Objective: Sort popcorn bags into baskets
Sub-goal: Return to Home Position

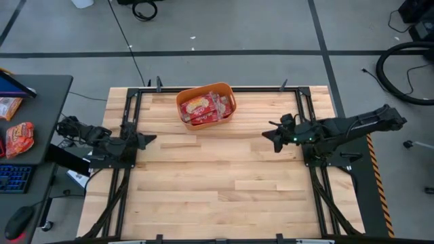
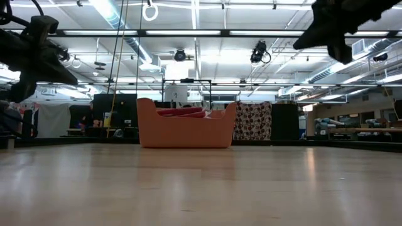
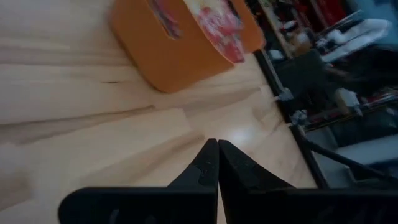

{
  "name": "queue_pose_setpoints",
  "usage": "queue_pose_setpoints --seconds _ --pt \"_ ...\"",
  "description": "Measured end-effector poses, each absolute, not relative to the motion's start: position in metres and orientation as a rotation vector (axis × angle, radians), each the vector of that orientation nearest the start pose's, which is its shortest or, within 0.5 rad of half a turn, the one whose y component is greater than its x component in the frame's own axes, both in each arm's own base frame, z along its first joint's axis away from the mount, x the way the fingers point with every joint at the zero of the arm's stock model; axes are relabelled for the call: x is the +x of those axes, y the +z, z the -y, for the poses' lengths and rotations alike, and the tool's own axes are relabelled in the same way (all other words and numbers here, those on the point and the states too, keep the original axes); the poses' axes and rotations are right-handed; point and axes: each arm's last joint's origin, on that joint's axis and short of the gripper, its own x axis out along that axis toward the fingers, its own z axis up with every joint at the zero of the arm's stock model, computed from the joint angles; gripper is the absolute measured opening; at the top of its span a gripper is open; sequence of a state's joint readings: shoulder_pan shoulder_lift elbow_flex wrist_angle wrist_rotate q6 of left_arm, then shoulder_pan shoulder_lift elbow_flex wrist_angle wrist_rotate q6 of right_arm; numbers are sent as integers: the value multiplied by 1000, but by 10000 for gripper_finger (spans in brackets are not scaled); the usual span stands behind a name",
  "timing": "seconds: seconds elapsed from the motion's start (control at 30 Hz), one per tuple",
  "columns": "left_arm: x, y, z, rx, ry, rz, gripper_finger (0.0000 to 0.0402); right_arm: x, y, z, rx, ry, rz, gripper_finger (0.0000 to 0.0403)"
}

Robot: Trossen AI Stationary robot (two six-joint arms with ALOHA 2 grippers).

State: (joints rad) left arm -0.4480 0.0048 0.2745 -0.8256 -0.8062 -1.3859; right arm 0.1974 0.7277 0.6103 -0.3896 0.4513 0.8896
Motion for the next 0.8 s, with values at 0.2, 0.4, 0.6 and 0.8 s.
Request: queue_pose_setpoints --seconds 0.2,0.4,0.6,0.8 --pt "69 171 11 -1023 502 -97 3 147 224 -18 836 -430 -362 11" --pt "69 173 9 -1000 545 -33 4 131 199 -15 914 -458 -365 11" --pt "69 176 7 -978 605 47 4 117 185 -12 986 -460 -325 10" --pt "69 177 7 -976 613 65 4 106 175 -9 1046 -455 -265 10"
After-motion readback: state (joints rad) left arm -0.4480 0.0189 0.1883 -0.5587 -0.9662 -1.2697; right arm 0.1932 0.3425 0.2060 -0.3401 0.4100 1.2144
